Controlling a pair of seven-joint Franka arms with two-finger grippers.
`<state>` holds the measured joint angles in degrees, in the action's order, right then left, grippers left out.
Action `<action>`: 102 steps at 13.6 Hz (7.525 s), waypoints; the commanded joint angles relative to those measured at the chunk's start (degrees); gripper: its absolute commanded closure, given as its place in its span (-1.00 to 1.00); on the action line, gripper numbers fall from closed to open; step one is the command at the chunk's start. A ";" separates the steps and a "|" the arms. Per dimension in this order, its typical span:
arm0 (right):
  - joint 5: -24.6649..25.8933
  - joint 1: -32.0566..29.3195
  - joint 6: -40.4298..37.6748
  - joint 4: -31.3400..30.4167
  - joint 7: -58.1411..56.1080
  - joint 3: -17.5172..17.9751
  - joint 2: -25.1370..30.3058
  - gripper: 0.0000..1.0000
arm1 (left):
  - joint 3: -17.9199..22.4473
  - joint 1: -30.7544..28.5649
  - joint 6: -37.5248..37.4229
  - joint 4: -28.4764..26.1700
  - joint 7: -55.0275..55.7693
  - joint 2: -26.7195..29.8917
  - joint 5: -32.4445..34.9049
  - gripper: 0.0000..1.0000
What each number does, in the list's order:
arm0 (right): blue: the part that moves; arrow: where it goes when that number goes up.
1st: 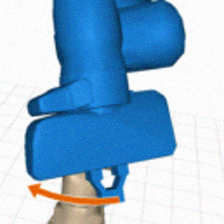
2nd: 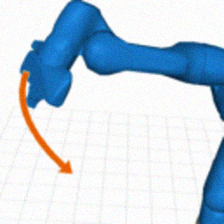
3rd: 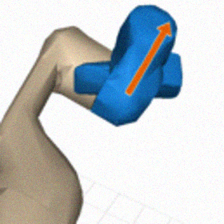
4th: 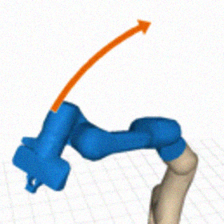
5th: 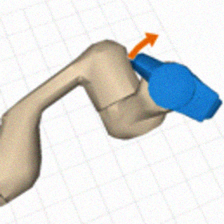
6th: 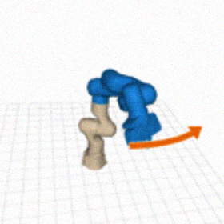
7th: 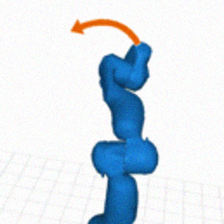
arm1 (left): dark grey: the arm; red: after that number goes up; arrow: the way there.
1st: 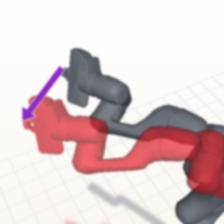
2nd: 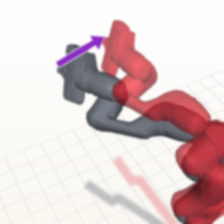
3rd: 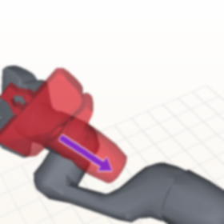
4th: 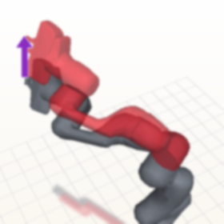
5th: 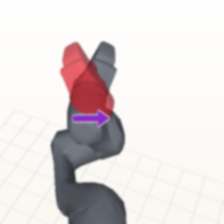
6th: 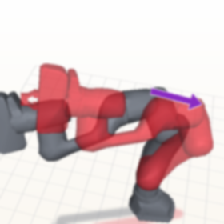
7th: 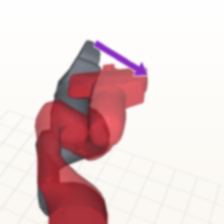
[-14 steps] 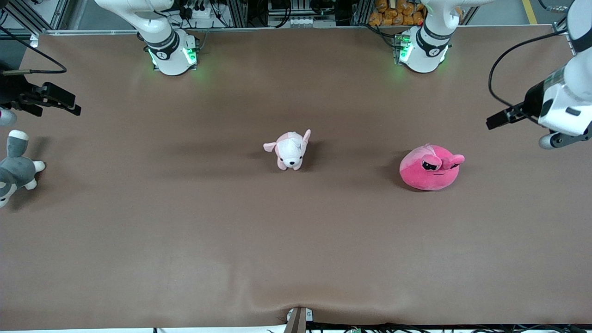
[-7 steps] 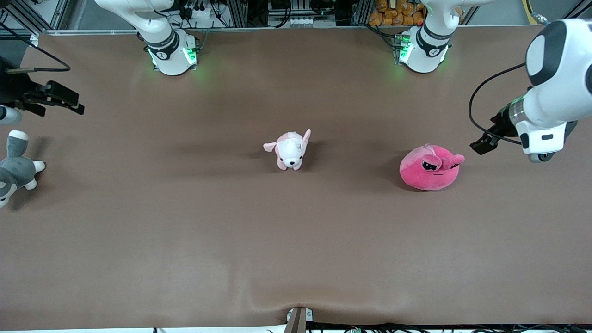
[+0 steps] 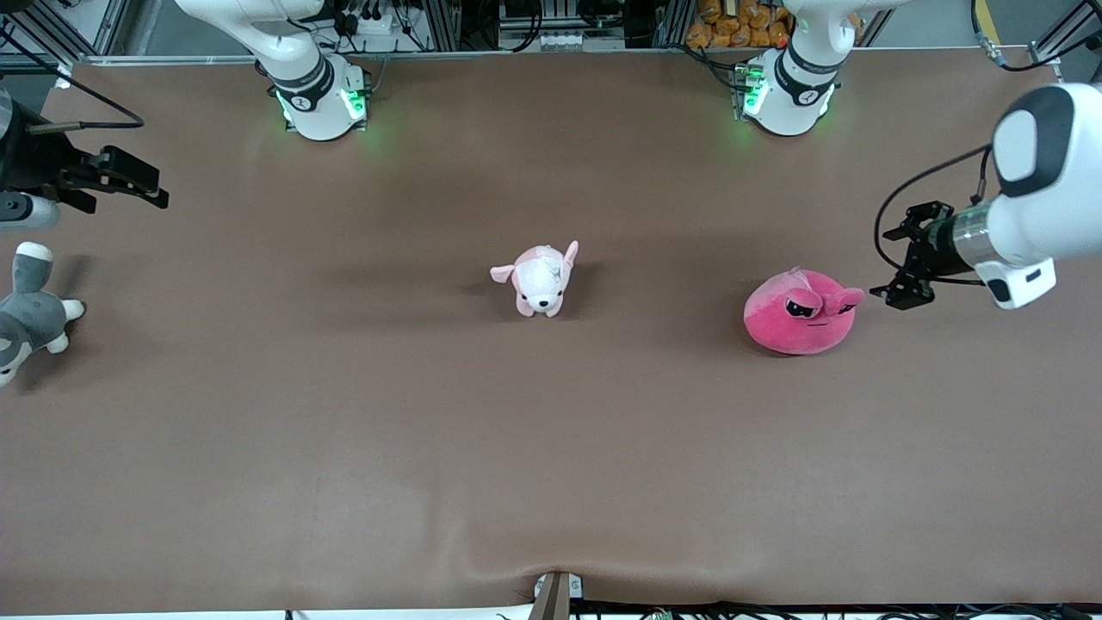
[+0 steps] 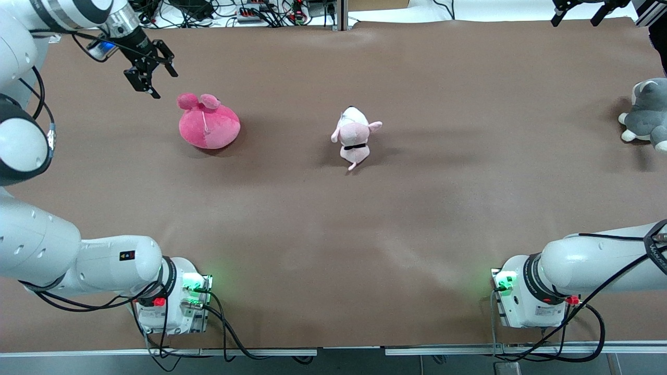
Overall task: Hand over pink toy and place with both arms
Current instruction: 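Lower the left gripper and grasp the pink plush toy's ear, then lift the pink toy with the left gripper while the right gripper approaches, then grasp the pink toy's other ear with the right gripper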
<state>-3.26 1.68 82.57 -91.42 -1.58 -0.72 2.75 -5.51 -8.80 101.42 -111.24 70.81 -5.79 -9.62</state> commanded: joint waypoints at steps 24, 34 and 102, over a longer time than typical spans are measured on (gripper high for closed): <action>0.09 1.92 -3.64 -1.04 -6.85 -0.25 -0.55 -1.00 | -2.39 -3.07 7.92 0.32 2.66 -10.56 -16.13 1.00; -15.53 5.26 -3.20 1.93 -6.50 -0.34 -10.83 -1.00 | -9.70 -3.25 -10.95 15.16 10.48 -6.78 -15.43 1.00; -33.39 27.41 21.58 6.42 -39.99 -0.25 -14.00 -0.42 | -35.45 11.52 18.99 29.06 60.94 -11.70 -20.18 1.00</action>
<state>-36.74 29.16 104.57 -85.16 -40.85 -1.10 -11.72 -40.66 2.36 119.74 -83.28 130.64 -16.92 -28.84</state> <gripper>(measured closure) 0.000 0.890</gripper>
